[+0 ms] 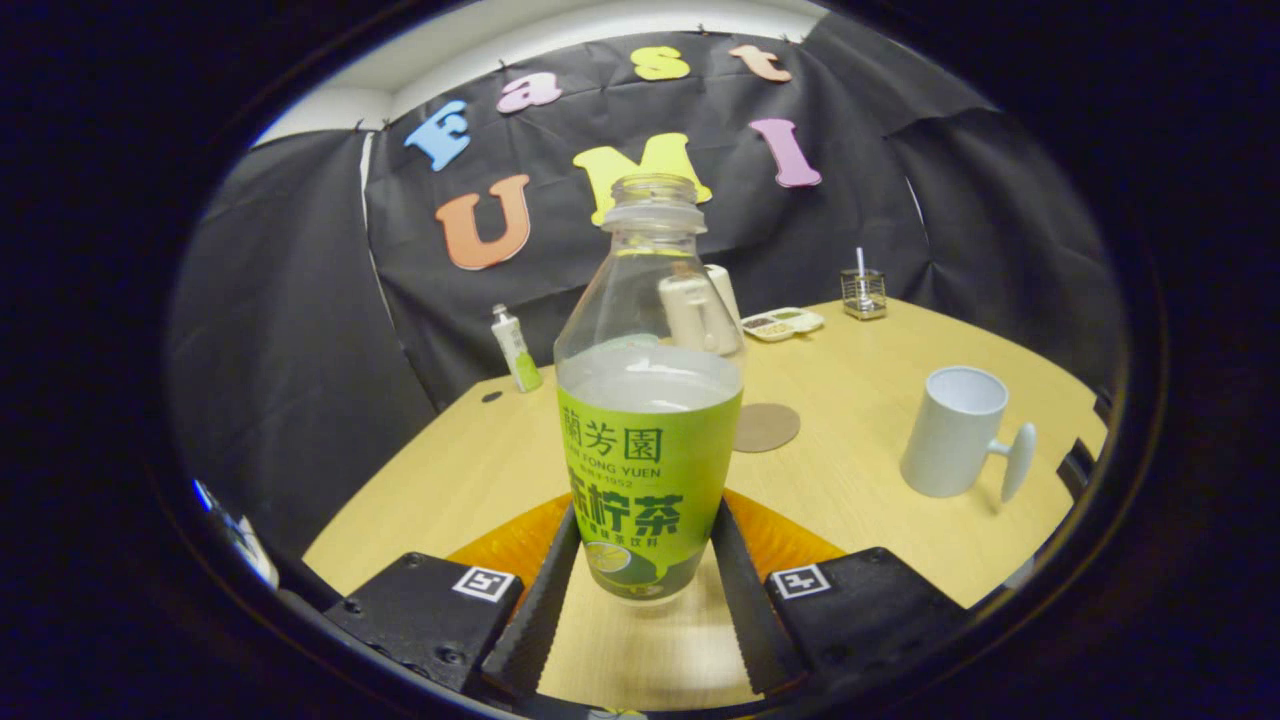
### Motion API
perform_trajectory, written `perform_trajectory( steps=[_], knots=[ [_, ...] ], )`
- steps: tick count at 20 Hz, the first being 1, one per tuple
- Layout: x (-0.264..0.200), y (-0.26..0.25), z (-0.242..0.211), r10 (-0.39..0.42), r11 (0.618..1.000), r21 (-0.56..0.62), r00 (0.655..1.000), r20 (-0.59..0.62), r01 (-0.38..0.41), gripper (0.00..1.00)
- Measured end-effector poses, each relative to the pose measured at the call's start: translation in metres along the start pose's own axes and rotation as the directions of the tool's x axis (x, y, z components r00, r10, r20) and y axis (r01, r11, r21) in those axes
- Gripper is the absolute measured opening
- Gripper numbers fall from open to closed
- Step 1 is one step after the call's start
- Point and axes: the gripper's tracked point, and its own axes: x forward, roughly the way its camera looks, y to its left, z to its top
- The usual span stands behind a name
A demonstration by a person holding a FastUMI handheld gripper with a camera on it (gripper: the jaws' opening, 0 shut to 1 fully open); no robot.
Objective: Take the bottle from table, then pour the juice into the cup, finally place the bottle on the coaster
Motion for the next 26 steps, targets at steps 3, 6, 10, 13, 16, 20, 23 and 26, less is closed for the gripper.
perform_trajectory(
  steps=[3, 6, 10, 13, 16, 20, 23, 26],
  knots=[
    [0.003, -0.011, 0.002, 0.001, 0.998, 0.064, 1.000, -0.009, 0.000, 0.78],
    [0.006, -0.015, 0.004, 0.037, 0.990, 0.135, 0.999, -0.019, -0.034, 0.78],
    [0.004, -0.014, 0.014, 0.117, 0.951, 0.285, 0.993, 0.014, -0.116, 0.78],
    [0.003, -0.014, 0.018, 0.144, 0.918, 0.371, 0.989, 0.025, -0.143, 0.78],
    [0.011, -0.012, 0.031, 0.177, 0.870, 0.458, 0.983, 0.057, -0.183, 0.77],
    [0.014, -0.017, 0.044, 0.188, 0.803, 0.557, 0.977, 0.102, -0.212, 0.77],
    [0.014, -0.021, 0.047, 0.188, 0.746, 0.629, 0.975, 0.117, -0.219, 0.77],
    [0.021, -0.023, 0.053, 0.203, 0.670, 0.702, 0.969, 0.139, -0.241, 0.77]
  ],
)
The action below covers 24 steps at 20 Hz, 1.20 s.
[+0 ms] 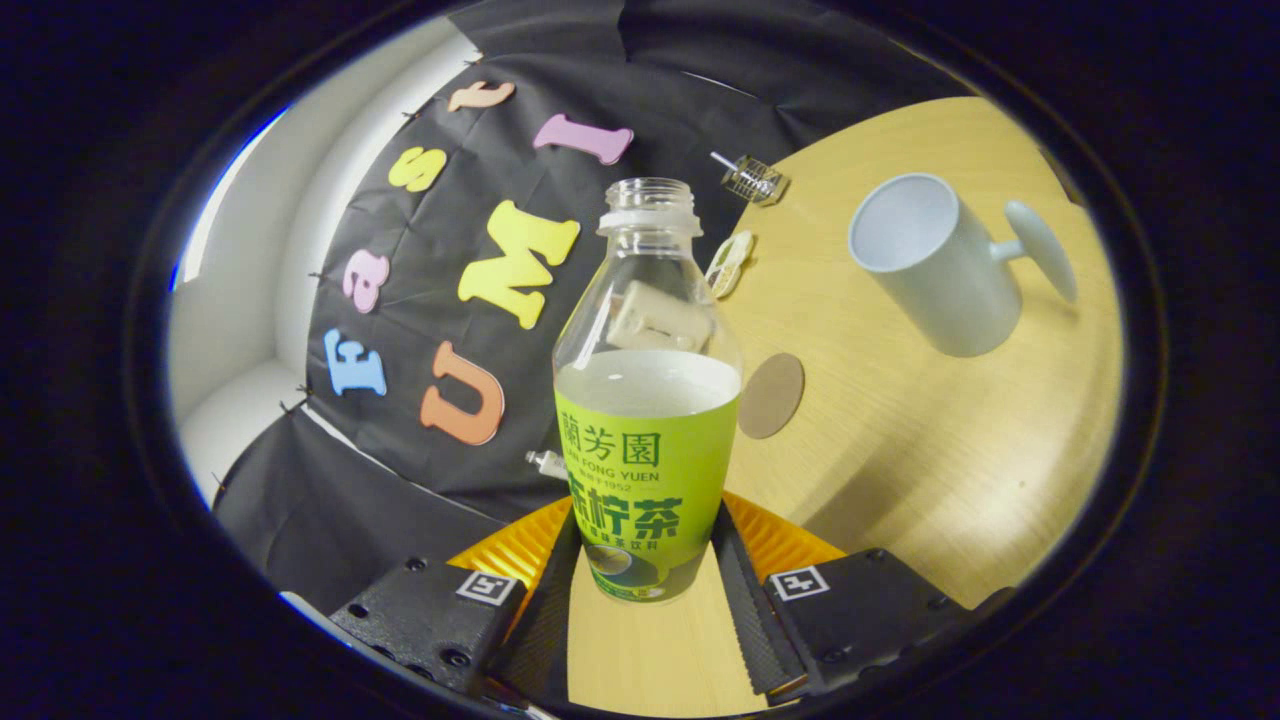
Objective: Take the bottle from table, then pour the juice into the cup, finally place the bottle on the coaster
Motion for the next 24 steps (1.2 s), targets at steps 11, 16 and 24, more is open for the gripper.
perform_trajectory(
  steps=[11, 16, 24],
  knots=[
    [-0.003, 0.016, 0.021, 0.127, 0.944, 0.301, 0.991, 0.050, -0.136, 0.77],
    [-0.006, 0.026, 0.028, 0.150, 0.909, 0.385, 0.987, 0.060, -0.162, 0.77],
    [-0.006, 0.041, 0.038, 0.191, 0.860, 0.468, 0.979, 0.068, -0.200, 0.77]
  ],
)
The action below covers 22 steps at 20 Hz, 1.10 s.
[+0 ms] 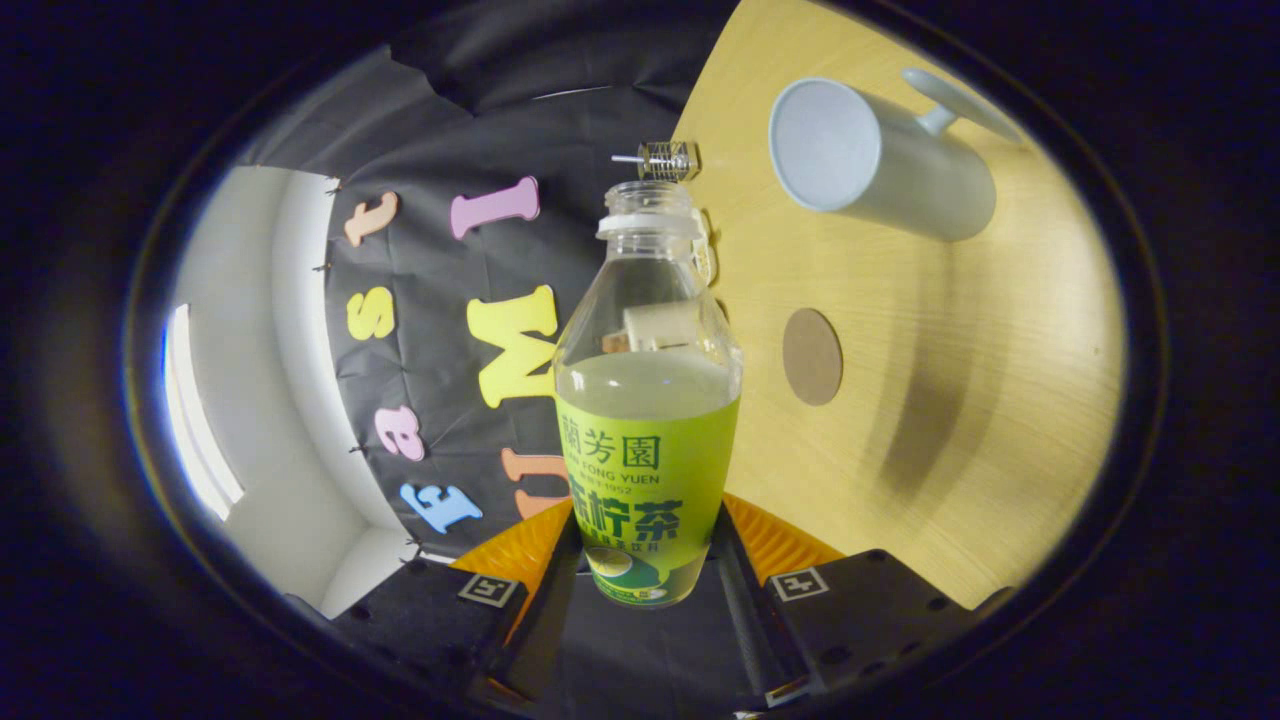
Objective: Take the bottle from table, then pour the juice into the cup, finally place the bottle on the coaster
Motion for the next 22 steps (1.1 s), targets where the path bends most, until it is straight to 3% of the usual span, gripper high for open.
perform_trajectory(
  steps=[22],
  knots=[
    [-0.005, 0.015, 0.010, 0.044, 0.985, 0.169, 0.999, 0.008, -0.045, 0.77]
  ],
)
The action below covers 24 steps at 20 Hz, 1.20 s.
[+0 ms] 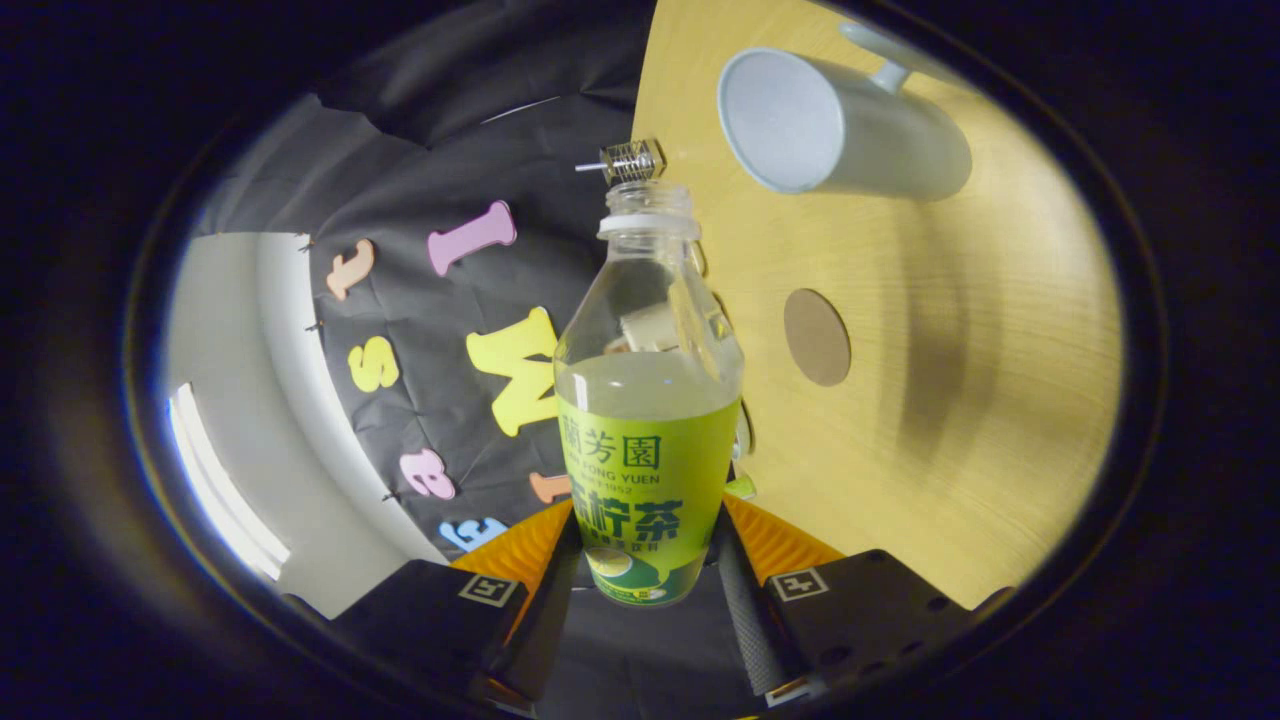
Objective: Take the bottle from table, then pour the juice into the cup, finally place the bottle on the coaster
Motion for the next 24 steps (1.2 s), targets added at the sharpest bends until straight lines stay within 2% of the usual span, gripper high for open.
perform_trajectory(
  steps=[24],
  knots=[
    [-0.003, 0.022, 0.007, 0.048, 0.996, 0.075, 0.999, 0.001, -0.048, 0.76]
  ],
)
